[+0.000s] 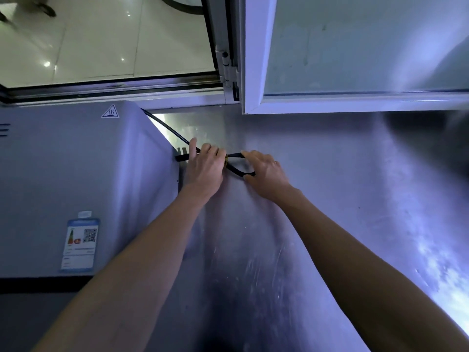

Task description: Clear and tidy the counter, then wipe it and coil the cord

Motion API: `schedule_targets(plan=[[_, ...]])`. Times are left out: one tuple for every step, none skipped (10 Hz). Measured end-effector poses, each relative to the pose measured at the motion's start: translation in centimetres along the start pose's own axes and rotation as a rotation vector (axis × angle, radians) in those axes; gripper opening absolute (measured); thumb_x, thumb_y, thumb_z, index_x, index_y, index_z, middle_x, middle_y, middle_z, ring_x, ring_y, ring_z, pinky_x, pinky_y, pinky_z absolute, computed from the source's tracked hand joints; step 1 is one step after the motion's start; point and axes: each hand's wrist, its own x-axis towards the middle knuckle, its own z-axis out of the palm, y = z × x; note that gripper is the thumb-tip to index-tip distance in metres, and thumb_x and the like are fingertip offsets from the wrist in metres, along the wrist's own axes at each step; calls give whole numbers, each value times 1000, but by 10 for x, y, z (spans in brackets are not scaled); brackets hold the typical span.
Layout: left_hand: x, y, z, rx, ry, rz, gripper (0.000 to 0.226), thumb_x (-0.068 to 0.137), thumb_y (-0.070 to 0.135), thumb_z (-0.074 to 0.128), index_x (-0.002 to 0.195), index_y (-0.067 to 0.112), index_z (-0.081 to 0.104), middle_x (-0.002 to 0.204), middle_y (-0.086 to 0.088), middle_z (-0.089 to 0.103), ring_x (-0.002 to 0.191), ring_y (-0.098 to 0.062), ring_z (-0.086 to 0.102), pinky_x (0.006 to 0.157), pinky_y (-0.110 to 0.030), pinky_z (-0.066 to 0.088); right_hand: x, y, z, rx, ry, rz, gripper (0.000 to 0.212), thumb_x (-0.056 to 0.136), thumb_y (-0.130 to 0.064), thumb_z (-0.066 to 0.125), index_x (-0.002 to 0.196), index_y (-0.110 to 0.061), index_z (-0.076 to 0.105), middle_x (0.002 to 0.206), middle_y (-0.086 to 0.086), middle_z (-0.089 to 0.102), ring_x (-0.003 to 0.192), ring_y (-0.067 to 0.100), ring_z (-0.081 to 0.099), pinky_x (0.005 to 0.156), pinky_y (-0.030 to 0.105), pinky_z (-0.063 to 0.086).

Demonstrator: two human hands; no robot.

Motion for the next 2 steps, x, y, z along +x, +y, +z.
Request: schedule_targets(plan=[[-15,1,-10,-28,31,37,38,79,10,60,117,15,58,118,0,59,125,-25,47,116,-57,16,-14,-3,-10,-6,-15,26,57,91,-26,57,146,-28,38,136,1,51,117,30,50,98,44,42],[-37,6,-28,-53,16,23,46,83,16,57,129,17,53,134,0,54,134,-23,41,112,-53,26,-37,-9,-25,-31,-23,38,53,94,-24,54,145,-22,42,136,4,53,120,31,50,99,44,42]])
